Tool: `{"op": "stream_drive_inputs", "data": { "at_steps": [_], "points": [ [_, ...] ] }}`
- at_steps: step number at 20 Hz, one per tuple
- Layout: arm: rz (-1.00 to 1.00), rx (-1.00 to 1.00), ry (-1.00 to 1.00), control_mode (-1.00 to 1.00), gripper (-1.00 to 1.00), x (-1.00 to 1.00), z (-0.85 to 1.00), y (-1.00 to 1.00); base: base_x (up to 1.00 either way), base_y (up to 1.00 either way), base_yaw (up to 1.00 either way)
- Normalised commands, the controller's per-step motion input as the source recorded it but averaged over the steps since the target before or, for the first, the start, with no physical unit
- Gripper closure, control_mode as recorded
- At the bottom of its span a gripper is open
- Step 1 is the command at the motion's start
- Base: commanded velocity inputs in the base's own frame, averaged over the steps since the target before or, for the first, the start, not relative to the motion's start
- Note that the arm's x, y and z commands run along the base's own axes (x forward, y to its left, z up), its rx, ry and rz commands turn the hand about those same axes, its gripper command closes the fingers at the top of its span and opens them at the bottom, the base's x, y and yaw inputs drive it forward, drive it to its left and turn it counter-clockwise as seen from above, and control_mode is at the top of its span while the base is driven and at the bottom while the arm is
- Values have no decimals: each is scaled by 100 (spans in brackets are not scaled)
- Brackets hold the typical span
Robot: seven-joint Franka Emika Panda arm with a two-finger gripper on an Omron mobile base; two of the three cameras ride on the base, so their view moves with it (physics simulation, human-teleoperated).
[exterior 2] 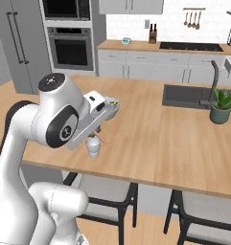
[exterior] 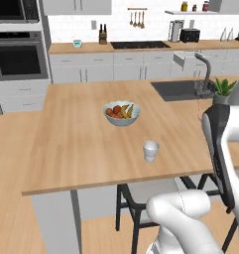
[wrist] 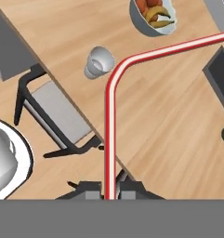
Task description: Take a straw from the drawer in front and place it inside the glass cup on the dining counter.
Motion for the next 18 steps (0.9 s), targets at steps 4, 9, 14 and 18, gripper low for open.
{"op": "stream_drive_inputs", "data": {
  "at_steps": [4,9,14,18],
  "points": [
    [8,12,-19,-100,100,14,4,20,0,0,0],
    [19,19,-18,-100,100,11,2,42,0,0,0],
    [20,19,-10,-100,100,1,0,39,0,0,0],
    [25,23,-1,-100,100,28,1,10,0,0,0]
  ]
}}
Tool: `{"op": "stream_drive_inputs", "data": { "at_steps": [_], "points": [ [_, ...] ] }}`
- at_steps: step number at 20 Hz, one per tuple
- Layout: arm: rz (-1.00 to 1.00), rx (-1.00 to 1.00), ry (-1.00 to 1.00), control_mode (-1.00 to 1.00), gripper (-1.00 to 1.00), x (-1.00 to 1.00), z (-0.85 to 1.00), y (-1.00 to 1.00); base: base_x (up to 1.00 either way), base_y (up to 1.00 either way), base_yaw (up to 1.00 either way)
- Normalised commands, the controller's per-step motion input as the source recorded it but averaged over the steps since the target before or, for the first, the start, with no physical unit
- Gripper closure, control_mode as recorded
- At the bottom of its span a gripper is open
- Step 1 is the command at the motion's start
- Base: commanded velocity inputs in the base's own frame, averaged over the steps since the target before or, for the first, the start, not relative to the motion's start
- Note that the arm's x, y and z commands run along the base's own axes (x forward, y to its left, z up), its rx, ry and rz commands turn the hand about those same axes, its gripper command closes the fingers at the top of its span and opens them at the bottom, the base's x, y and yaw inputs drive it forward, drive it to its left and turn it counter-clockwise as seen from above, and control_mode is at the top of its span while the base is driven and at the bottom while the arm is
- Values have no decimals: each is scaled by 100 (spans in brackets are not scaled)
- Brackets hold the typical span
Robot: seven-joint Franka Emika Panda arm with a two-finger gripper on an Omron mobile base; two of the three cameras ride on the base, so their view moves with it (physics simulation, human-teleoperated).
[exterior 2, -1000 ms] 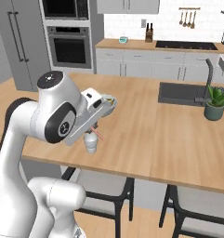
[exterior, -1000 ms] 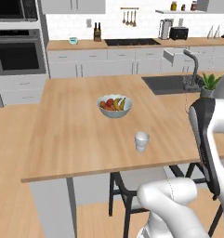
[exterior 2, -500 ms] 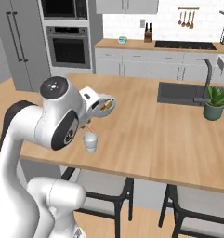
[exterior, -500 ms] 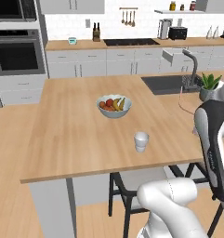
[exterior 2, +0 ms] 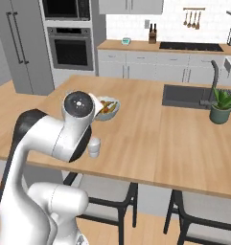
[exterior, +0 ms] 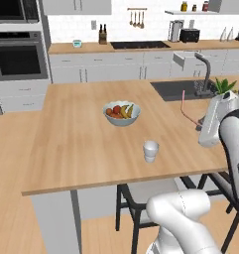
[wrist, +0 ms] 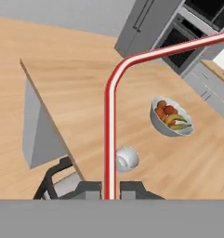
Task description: Take a straw from the drawer in front and place it inside the glass cup on the dining counter.
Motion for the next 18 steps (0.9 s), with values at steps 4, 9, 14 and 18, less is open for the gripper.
{"op": "stream_drive_inputs", "data": {
  "at_steps": [4,9,14,18],
  "points": [
    [32,24,0,-100,100,36,0,1,0,0,0],
    [47,22,2,-100,100,44,-4,2,0,0,0],
    [39,19,5,-100,100,41,-10,18,0,0,0],
    [33,20,9,-100,100,43,-30,31,0,0,0]
  ]
}}
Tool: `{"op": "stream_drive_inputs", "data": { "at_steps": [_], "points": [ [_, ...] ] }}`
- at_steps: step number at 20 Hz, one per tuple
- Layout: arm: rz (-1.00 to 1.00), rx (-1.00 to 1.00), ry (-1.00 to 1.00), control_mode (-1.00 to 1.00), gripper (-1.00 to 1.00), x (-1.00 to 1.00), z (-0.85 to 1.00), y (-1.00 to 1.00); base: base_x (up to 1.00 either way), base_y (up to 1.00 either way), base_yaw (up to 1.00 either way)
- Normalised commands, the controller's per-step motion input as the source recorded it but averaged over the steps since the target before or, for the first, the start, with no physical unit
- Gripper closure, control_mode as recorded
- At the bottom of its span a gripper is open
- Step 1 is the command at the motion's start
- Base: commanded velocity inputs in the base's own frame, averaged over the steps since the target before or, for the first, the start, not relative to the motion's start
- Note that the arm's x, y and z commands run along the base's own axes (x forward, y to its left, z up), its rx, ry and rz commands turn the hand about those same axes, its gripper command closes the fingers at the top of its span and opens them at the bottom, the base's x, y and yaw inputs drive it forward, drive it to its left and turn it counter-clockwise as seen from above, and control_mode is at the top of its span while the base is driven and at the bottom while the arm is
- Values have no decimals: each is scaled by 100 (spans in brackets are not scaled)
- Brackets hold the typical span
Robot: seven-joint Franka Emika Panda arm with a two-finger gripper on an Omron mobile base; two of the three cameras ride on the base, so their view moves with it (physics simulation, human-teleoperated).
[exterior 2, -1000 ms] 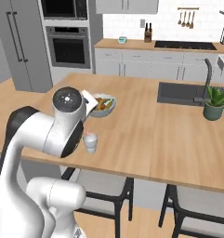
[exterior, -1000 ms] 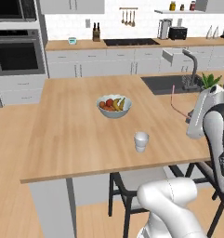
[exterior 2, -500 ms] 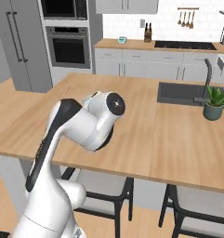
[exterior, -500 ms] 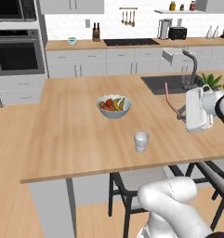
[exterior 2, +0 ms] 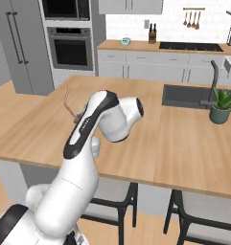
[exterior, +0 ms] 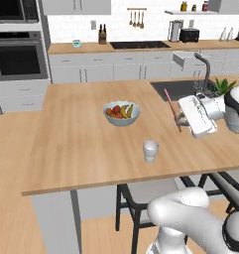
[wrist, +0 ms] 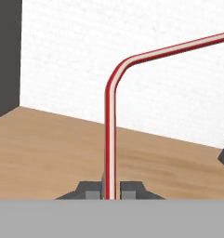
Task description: Take a straw from the drawer in front and place it inside the glass cup on the dining counter.
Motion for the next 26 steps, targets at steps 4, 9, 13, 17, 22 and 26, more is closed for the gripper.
{"op": "stream_drive_inputs", "data": {
  "at_steps": [4,9,13,17,22,26],
  "points": [
    [24,8,17,-100,100,9,-30,18,0,0,0],
    [18,9,14,-100,100,9,-37,7,0,0,0],
    [12,11,9,-100,100,27,-29,9,0,0,0],
    [7,11,3,-100,100,28,-19,17,0,0,0],
    [1,4,0,-100,100,18,-1,5,0,0,0],
    [0,0,-3,-100,100,6,-13,-2,0,0,0]
  ]
}}
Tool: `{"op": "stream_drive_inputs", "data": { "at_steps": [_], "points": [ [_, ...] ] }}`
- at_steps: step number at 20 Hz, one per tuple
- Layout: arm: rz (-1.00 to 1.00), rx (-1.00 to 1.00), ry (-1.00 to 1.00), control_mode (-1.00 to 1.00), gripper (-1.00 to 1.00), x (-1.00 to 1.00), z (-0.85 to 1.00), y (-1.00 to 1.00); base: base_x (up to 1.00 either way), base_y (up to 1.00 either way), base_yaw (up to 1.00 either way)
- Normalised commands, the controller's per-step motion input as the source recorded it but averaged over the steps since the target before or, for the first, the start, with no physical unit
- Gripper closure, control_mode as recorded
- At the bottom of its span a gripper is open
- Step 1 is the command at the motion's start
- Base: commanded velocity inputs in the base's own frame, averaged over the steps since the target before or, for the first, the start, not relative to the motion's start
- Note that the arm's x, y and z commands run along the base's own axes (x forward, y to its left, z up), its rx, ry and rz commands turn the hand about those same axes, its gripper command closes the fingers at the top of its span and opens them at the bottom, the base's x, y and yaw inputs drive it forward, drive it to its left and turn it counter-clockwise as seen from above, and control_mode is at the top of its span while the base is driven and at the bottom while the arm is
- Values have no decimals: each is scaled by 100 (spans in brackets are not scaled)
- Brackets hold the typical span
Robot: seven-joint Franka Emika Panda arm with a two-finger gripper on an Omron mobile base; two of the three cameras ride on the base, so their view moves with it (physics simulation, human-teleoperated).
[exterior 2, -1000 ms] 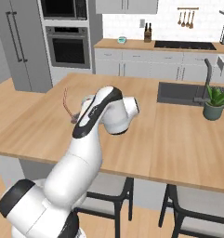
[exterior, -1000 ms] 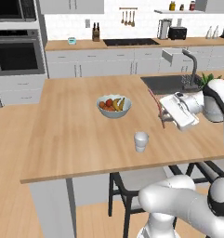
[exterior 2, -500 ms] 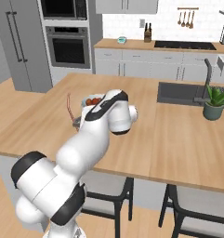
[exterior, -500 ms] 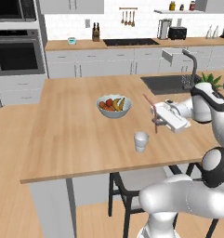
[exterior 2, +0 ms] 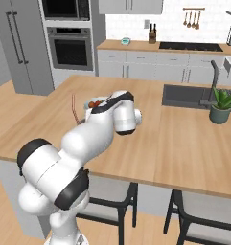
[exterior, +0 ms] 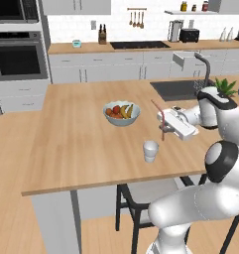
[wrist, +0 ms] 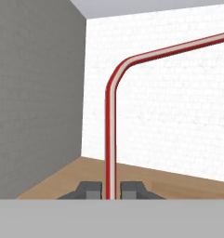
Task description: Take a straw from the drawer in front and place it inside the glass cup on the dining counter.
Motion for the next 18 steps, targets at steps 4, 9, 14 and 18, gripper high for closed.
{"op": "stream_drive_inputs", "data": {
  "at_steps": [4,9,14,18],
  "points": [
    [0,0,-1,-100,100,8,-25,1,0,0,0],
    [0,0,0,-100,100,14,-23,3,0,0,0],
    [4,1,0,-100,100,14,-10,0,0,0,0],
    [3,1,0,-100,100,26,-1,0,0,0,0]
  ]
}}
